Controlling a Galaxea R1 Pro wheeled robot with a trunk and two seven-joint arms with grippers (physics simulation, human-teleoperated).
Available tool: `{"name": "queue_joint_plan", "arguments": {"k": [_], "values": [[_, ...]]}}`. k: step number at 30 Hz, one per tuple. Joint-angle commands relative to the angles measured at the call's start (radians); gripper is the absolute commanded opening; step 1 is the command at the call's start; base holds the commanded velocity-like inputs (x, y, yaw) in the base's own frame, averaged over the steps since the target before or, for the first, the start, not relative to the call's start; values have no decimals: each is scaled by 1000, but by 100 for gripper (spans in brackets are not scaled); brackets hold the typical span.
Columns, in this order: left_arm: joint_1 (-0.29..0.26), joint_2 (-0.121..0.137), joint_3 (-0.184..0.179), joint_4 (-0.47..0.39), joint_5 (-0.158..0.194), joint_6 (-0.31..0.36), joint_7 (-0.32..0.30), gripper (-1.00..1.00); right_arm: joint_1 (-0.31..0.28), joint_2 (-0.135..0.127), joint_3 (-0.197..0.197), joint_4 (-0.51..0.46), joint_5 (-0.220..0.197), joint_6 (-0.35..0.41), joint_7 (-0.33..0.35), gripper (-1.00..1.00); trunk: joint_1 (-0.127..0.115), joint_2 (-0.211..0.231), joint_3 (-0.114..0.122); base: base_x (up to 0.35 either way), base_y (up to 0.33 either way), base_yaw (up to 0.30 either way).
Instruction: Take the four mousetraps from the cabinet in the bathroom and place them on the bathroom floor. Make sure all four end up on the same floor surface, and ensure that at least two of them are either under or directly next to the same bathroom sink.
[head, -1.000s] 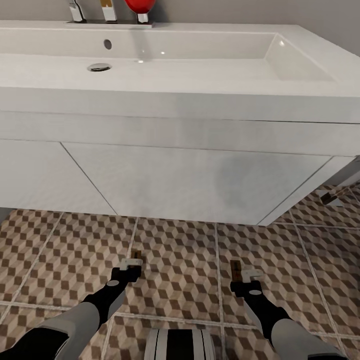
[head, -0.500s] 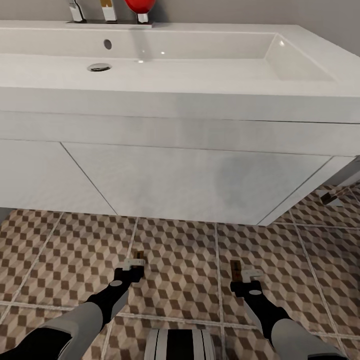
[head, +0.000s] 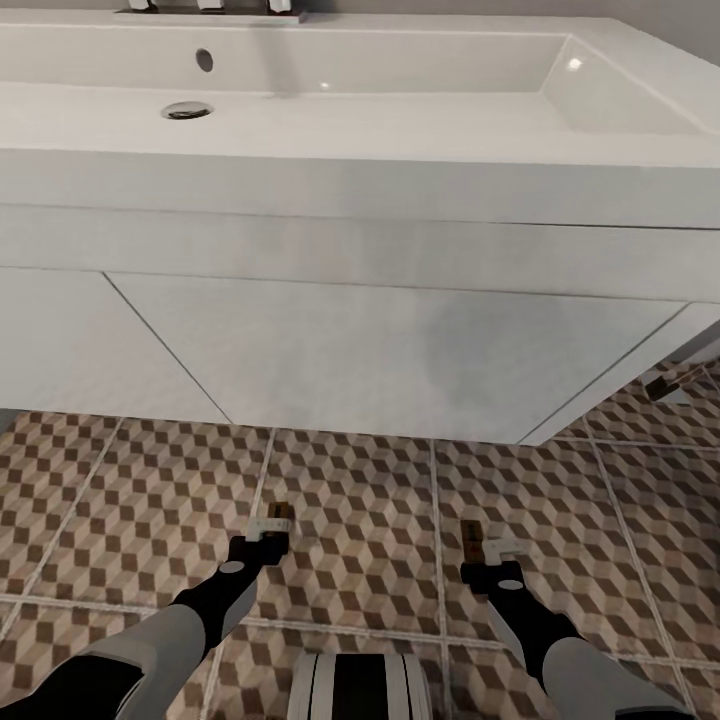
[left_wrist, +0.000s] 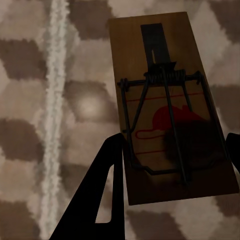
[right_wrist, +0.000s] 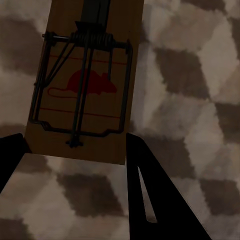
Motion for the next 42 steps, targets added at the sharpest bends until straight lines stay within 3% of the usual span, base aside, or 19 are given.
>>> {"name": "queue_joint_plan", "arguments": {"k": [1, 33, 39, 42], "values": [[-1, 0, -9, 1, 9, -4, 7, -100, 0, -1, 6, -1, 2, 5, -3, -100, 0, 0, -1, 0, 0, 0], [-1, 0, -12, 0, 3, -6, 4, -100, 0, -1, 6, -1, 2, 4, -3, -100, 0, 0, -1, 0, 0, 0], [-1, 1, -12, 0, 3, -6, 4, -100, 0, -1, 6, -1, 2, -2, -3, -100, 3, -2, -24, 0, 0, 0], [-1, 2, -12, 0, 4, -7, 4, -100, 0, -1, 6, -1, 2, -3, -3, -100, 3, -2, -24, 0, 0, 0]]}}
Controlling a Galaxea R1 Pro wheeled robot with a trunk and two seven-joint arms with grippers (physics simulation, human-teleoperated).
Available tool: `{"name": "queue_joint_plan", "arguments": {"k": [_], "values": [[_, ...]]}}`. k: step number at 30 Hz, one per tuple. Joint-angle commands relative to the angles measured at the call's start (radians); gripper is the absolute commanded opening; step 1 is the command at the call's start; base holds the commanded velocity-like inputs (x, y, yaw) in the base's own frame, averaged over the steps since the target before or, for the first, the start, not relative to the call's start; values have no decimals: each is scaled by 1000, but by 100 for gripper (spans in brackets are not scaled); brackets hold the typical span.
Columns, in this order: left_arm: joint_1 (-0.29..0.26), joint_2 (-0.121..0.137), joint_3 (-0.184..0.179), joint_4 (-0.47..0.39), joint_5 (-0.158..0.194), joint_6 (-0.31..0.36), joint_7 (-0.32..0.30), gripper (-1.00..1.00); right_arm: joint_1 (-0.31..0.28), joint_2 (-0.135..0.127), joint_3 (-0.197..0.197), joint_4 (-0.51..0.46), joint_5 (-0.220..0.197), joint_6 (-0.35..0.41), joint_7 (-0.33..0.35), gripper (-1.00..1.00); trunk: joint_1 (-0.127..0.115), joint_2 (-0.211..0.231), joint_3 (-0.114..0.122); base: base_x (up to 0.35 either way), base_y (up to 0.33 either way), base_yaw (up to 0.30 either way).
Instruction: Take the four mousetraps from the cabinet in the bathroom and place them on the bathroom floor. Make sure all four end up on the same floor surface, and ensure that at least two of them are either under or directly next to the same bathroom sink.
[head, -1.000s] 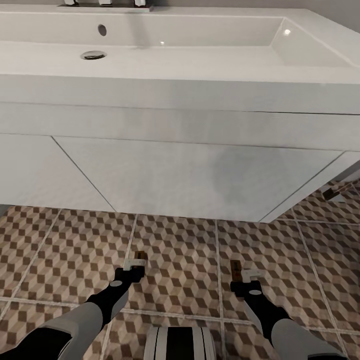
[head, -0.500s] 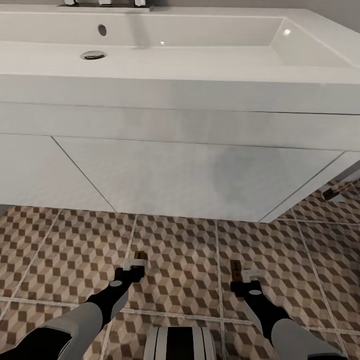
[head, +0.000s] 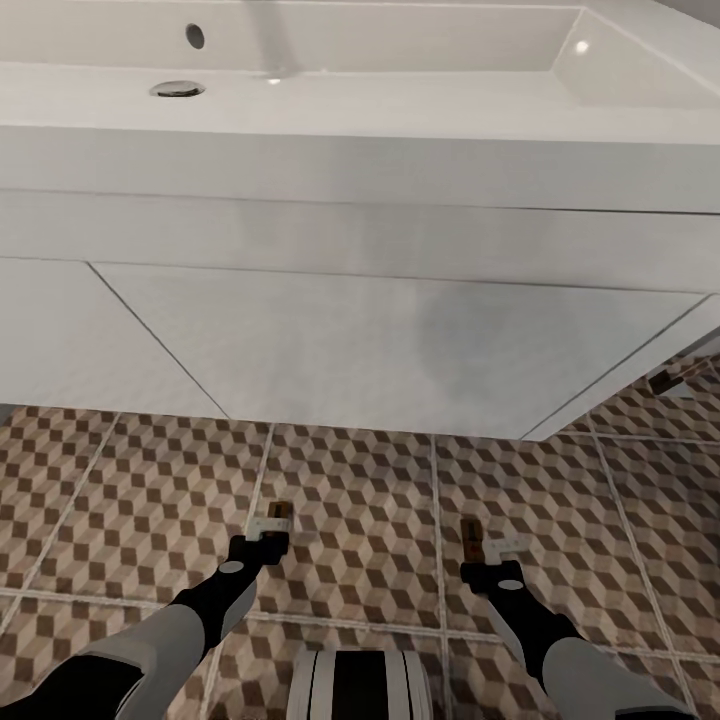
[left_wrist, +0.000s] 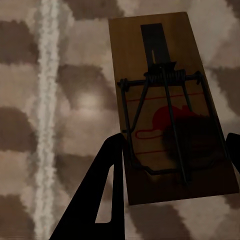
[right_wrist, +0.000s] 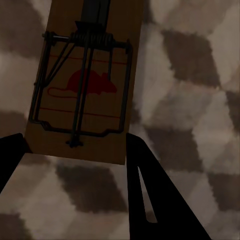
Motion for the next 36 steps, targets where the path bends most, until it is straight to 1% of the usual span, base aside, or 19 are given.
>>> {"name": "queue_joint_plan", "arguments": {"k": [1, 10, 12, 17, 19, 21, 26, 30, 33, 36], "values": [[-1, 0, -9, 1, 8, -4, 8, -100, 0, -1, 6, -1, 2, 4, -3, -100, 0, 0, -1, 0, 0, 0], [-1, -1, -10, 1, 3, -8, 9, -100, 0, -1, 6, -1, 3, 3, -3, -100, 0, 0, -1, 0, 0, 0], [-1, -1, -10, 1, 1, -25, 11, -100, 0, -1, 6, -1, 3, 0, -3, -100, 0, 0, -1, 0, 0, 0], [-1, 2, -14, 7, -8, -123, 12, -100, 0, -1, 6, -1, 5, -32, -4, -100, 0, 0, -1, 0, 0, 0], [-1, 4, -15, 11, -18, -149, 11, -100, 0, -1, 6, 0, 5, -50, -4, -100, 0, 0, -1, 0, 0, 0], [-1, 6, -15, 13, -29, -157, 10, -100, 0, -1, 6, 0, 5, -66, -4, -100, 0, 0, -1, 0, 0, 0], [-1, 14, -13, 16, -42, -125, 7, -100, 0, -1, 7, 1, 7, -83, -5, -100, 0, 0, -1, 0, 0, 0], [-1, 16, -13, 16, -45, -107, 6, -100, 0, 1, 8, 0, 9, -88, -5, -100, 0, 0, -1, 0, 0, 0], [-1, 17, -12, 16, -46, -101, 5, -100, 0, 13, 10, 1, 11, -107, -5, -100, 0, 0, -1, 0, 0, 0], [-1, 17, -12, 17, -46, -98, 5, -100, 0, 19, 10, 1, 11, -128, -5, -100, 0, 0, -1, 0, 0, 0]]}}
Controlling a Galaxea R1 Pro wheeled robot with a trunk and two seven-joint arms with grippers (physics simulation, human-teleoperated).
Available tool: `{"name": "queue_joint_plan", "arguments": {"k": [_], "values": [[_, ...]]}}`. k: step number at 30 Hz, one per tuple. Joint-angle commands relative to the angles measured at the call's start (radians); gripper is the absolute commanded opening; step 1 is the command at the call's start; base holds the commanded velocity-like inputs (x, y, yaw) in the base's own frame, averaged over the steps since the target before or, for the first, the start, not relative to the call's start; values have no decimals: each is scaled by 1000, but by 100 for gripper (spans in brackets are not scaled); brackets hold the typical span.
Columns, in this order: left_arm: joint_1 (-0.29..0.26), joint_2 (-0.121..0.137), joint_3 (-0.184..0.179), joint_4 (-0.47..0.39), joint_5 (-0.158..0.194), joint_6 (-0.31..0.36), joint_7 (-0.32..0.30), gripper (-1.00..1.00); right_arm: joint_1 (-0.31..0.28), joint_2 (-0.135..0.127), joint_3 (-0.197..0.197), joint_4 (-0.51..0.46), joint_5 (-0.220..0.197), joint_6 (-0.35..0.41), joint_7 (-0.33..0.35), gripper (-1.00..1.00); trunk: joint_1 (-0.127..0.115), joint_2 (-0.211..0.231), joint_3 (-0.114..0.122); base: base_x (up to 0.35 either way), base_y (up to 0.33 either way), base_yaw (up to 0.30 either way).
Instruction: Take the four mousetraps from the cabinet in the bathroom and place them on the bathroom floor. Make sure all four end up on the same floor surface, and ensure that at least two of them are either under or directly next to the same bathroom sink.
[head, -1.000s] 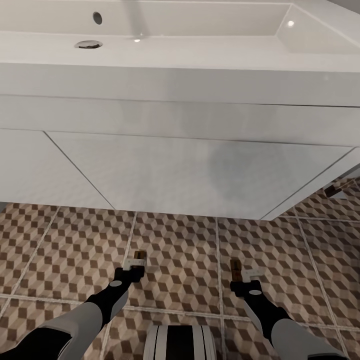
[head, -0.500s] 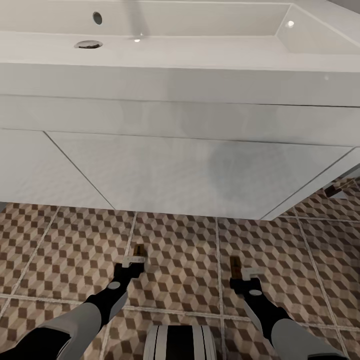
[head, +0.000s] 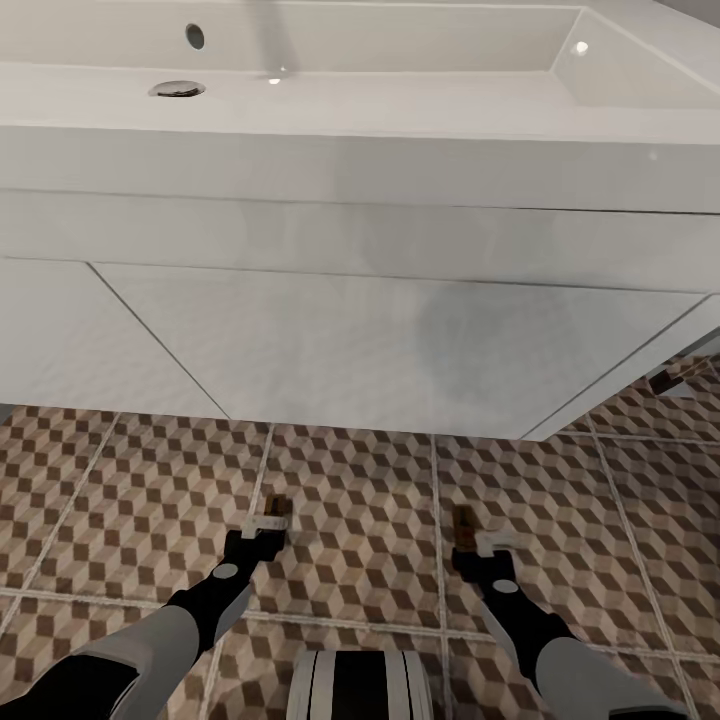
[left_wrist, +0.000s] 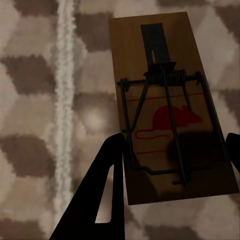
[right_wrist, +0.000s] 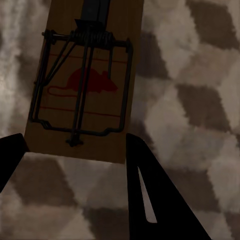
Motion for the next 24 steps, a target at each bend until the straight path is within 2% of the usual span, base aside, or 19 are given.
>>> {"name": "queue_joint_plan", "arguments": {"k": [1, 8, 24], "values": [[-1, 0, -9, 2, 3, -2, 9, -100, -1, 2, 6, 1, 2, -11, -6, -100, 0, 0, -1, 0, 0, 0], [-1, 0, -9, 10, 4, 0, 8, -100, -1, 4, 7, 4, 1, -49, -6, -100, 0, 0, -1, 0, 0, 0], [-1, 8, -11, 15, 2, -2, 6, -100, -2, 7, 11, -1, 6, -63, -4, -100, 0, 0, -1, 0, 0, 0]]}}
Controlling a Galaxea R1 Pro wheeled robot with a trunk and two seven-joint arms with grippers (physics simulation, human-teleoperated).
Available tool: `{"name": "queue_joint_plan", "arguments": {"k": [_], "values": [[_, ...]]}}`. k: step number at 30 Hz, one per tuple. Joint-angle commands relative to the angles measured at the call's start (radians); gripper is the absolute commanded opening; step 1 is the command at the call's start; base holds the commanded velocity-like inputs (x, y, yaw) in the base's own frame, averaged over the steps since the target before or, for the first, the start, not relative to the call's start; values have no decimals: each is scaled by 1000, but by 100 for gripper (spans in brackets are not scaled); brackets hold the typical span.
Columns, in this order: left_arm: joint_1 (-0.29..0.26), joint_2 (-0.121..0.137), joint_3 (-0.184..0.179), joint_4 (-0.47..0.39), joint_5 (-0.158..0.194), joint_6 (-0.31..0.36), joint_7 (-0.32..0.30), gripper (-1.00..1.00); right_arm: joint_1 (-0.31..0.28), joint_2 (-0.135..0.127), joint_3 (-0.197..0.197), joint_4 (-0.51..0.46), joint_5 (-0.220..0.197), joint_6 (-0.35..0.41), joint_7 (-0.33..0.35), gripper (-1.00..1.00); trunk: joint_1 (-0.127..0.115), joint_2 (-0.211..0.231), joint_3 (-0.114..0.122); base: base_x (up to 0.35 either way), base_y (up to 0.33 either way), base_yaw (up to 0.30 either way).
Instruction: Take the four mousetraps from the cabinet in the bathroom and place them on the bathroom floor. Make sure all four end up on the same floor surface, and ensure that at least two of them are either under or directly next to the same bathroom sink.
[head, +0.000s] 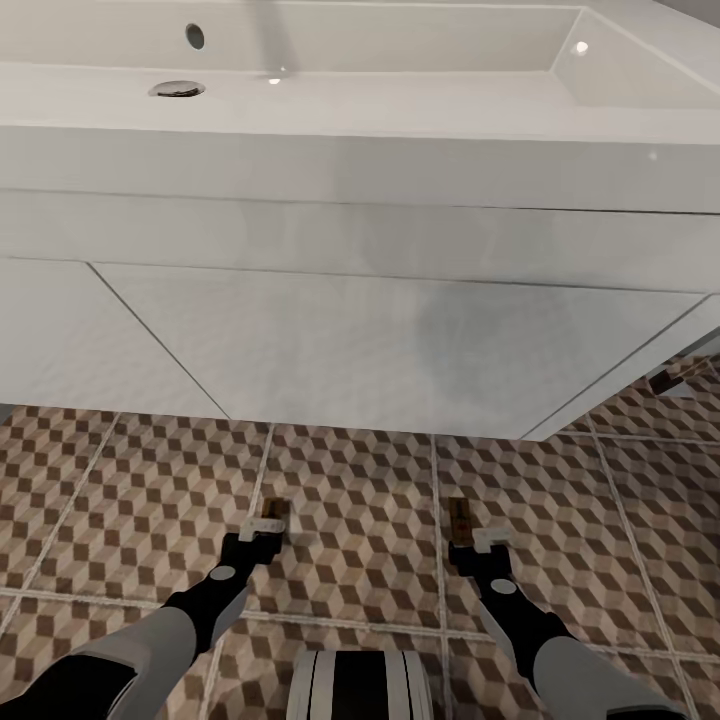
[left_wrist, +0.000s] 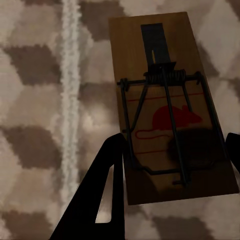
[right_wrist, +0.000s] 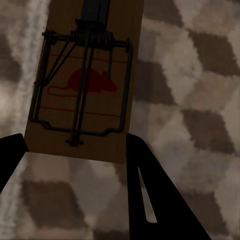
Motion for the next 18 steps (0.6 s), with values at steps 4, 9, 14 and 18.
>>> {"name": "queue_joint_plan", "arguments": {"k": [4, 9, 14, 18], "values": [[-1, 5, -9, 1, 3, -4, 9, -100, -1, 0, 6, 1, 3, -1, -7, -100, 0, 0, -1, 0, 0, 0], [-1, 7, -9, 1, 3, -4, 9, -100, -1, 1, 5, 1, 3, -1, -7, -100, 0, 0, -1, 0, 0, 0], [-1, 8, -9, 1, 3, -5, 9, -100, -1, 1, 2, 1, -2, 0, -7, -100, 0, 0, -1, 0, 0, -2], [-1, 8, -9, 1, 2, -6, 9, -100, -1, 1, -2, -1, -9, 1, -8, -100, 0, 0, -1, 0, 0, -107]]}}
